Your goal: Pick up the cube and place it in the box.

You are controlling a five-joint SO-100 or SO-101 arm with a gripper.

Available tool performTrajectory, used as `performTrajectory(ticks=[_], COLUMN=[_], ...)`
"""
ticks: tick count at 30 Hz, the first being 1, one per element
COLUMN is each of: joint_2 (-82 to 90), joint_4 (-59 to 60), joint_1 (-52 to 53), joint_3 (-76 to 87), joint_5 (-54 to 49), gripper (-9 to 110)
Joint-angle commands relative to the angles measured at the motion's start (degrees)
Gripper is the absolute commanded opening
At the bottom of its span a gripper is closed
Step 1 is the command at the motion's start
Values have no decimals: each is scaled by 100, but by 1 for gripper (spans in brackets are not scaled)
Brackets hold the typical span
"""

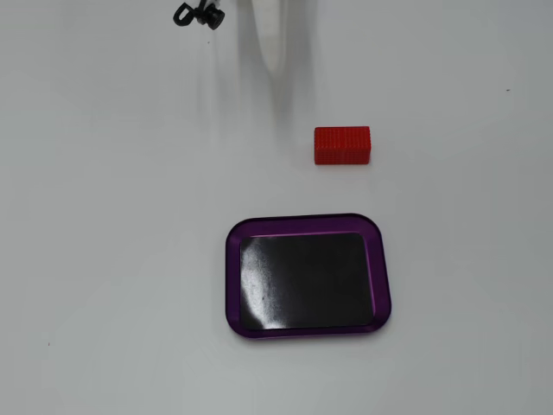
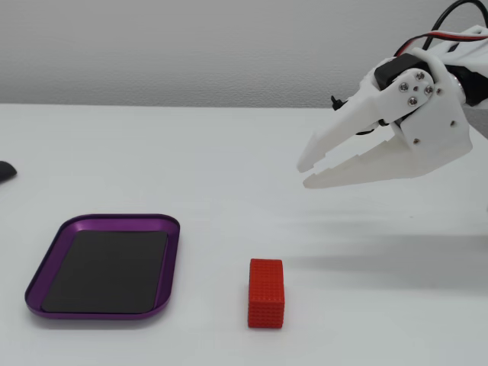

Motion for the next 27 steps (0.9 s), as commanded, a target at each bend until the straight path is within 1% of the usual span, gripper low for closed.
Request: performTrajectory(ticks=[1,11,14,19,22,27], joint_2=[246,246,202,-79,-817,-2979], joint_4=[-378,-387,-633,-800,-809,-721], joint_1=[53,62,79,369,387,387], joint_3=[35,35,26,-976,-1652,-3006], joint_5=[668,650,642,650,650,650], gripper=[0,0,0,0,0,0])
